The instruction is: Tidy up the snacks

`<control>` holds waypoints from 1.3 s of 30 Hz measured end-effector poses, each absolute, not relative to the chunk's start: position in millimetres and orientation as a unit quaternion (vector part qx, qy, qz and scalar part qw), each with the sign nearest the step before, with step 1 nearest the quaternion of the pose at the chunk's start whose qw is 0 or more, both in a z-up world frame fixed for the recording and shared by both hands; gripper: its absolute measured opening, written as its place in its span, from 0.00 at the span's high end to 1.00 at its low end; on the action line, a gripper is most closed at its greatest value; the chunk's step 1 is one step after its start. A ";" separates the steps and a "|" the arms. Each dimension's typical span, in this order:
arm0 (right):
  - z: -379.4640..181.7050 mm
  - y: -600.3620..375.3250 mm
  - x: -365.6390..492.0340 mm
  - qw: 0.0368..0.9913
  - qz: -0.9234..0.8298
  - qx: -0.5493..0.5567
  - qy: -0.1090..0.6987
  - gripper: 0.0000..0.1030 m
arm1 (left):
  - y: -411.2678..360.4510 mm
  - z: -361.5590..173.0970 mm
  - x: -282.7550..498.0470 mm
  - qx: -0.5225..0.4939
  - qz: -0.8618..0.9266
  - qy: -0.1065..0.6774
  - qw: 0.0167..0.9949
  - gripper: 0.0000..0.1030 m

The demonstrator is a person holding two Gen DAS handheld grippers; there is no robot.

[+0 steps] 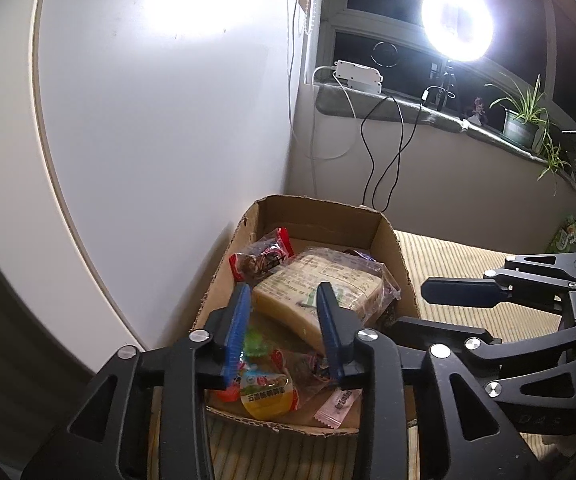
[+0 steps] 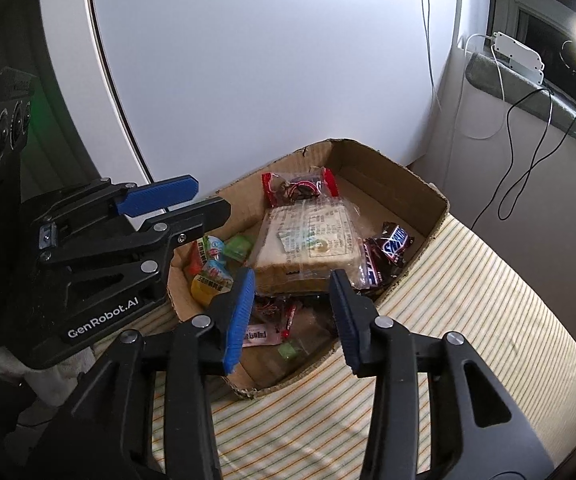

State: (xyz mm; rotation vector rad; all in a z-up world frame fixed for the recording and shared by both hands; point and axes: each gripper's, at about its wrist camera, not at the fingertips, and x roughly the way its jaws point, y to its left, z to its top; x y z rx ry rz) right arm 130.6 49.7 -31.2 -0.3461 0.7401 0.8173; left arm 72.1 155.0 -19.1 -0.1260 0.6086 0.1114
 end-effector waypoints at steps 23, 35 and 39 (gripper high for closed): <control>-18.7 2.2 114.0 0.874 0.338 -0.149 0.315 0.19 | 142.4 -5.1 50.4 -0.059 0.069 0.279 0.956 0.38; -8.2 -38.6 85.8 0.912 0.276 -0.130 0.275 0.10 | 121.7 2.7 24.4 -0.052 0.085 0.263 0.960 0.25; -8.3 -52.5 80.4 0.920 0.259 -0.115 0.271 0.04 | 114.3 3.6 17.8 -0.047 0.091 0.260 0.960 0.24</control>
